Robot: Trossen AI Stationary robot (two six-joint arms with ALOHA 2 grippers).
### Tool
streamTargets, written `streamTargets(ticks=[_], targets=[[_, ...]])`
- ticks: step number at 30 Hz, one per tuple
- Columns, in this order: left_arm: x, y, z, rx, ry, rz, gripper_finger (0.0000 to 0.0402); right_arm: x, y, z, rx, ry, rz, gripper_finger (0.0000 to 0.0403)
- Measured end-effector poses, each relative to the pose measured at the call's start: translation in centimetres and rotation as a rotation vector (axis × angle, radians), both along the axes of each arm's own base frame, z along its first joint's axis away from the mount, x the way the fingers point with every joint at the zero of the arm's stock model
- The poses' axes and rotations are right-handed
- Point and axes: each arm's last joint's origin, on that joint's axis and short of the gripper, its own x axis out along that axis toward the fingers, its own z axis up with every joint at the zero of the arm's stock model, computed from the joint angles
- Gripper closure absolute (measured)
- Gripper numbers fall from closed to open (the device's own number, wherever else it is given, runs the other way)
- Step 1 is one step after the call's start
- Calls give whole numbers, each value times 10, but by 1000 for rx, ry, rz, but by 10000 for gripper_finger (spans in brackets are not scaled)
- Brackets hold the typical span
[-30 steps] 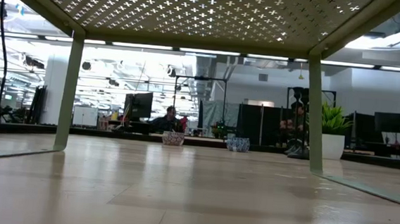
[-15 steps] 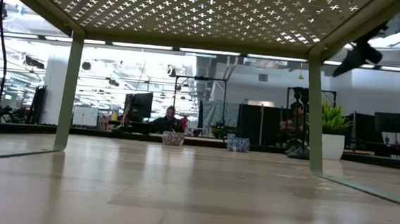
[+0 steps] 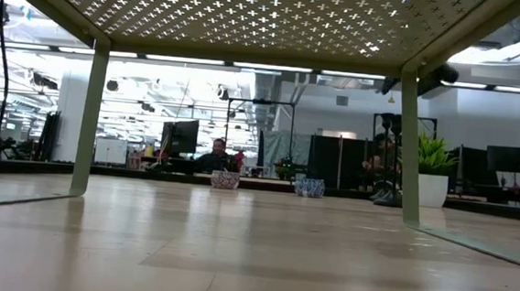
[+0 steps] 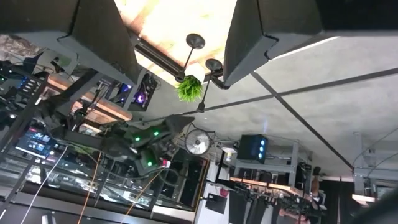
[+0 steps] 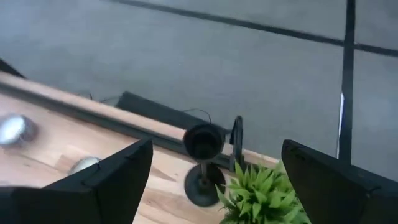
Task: Stock candles on shelf
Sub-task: Put the black candle holder on the shelf
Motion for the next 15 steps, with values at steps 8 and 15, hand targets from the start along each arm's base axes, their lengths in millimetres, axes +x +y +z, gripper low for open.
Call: streamTargets(ticks=[8,15], targets=[[1,-1,0,-24,-19,0,164,0,1,-29,-59,-86,31,56],[1,-1,0,-24,-19,0,164,2,6,-48,-110,-143,105,57]])
